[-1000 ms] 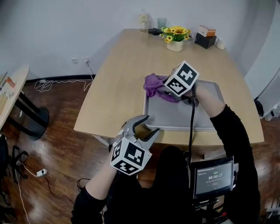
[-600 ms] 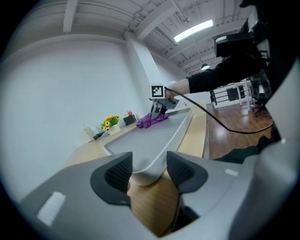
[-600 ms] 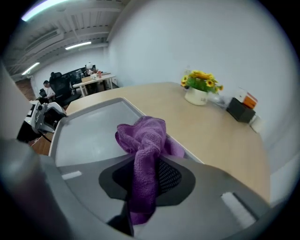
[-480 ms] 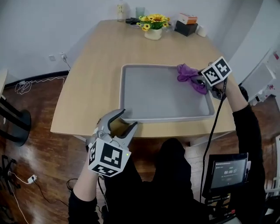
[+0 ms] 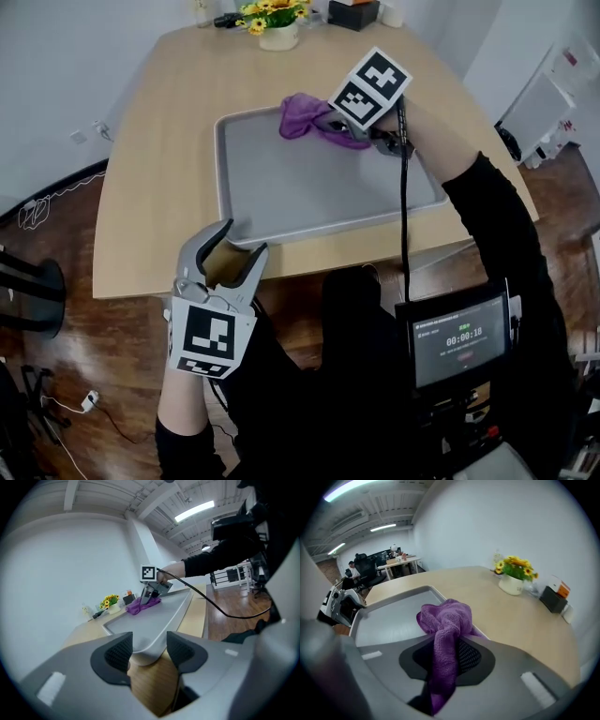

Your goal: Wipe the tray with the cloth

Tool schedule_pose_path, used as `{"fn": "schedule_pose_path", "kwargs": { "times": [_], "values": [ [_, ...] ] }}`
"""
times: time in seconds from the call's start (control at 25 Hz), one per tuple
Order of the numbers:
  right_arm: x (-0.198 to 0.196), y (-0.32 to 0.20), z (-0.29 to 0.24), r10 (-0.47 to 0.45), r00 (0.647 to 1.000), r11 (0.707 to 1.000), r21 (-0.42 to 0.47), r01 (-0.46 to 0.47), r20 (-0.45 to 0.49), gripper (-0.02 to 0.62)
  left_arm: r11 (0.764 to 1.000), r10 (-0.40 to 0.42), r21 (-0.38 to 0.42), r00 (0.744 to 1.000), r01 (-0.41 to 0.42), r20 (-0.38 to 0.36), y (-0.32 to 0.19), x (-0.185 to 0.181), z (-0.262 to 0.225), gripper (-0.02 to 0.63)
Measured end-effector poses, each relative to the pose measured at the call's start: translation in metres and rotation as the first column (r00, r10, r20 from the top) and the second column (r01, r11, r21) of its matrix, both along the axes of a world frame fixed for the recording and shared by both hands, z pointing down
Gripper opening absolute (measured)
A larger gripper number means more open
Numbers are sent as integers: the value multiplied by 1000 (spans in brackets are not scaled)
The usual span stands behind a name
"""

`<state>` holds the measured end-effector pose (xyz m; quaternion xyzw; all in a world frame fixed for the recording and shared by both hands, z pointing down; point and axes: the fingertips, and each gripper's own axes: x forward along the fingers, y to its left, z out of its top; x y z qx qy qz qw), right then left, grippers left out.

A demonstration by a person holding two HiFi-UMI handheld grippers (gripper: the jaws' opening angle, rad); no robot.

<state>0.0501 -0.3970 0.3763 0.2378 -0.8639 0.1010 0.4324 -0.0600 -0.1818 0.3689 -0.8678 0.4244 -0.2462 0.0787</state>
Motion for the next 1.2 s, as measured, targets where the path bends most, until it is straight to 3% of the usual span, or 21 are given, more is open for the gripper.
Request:
{"fn": "schedule_pose_path", "kwargs": {
  "times": [0.24,0.44,0.64,0.8,0.96,1.12,1.2],
  "values": [
    [-129,12,4,-172,985,984,48,172,-14,75,1000,3,-7,1000,-3,-9,1,3,8,212],
    [-150,7,11,-214,974,974,67,219,-70,78,1000,8,-7,1000,-8,-13,1,0,10,212],
    [-80,-12,10,-126,989,992,-6,126,-81,78,1000,6,-5,1000,-6,-10,0,-5,9,212],
    [22,-23,10,28,992,1000,10,-27,-127,78,1000,7,-4,1000,-7,-9,0,-7,10,212],
    [131,-32,6,201,964,979,75,-190,-173,78,1000,2,2,1000,-2,-2,-2,-7,10,212],
    [147,11,6,220,975,975,37,-219,-37,76,1000,-1,4,1000,1,6,-2,-6,11,212],
    [145,42,7,193,981,979,75,-190,-37,74,1000,-2,6,1000,2,8,-2,-6,11,212]
  ]
}}
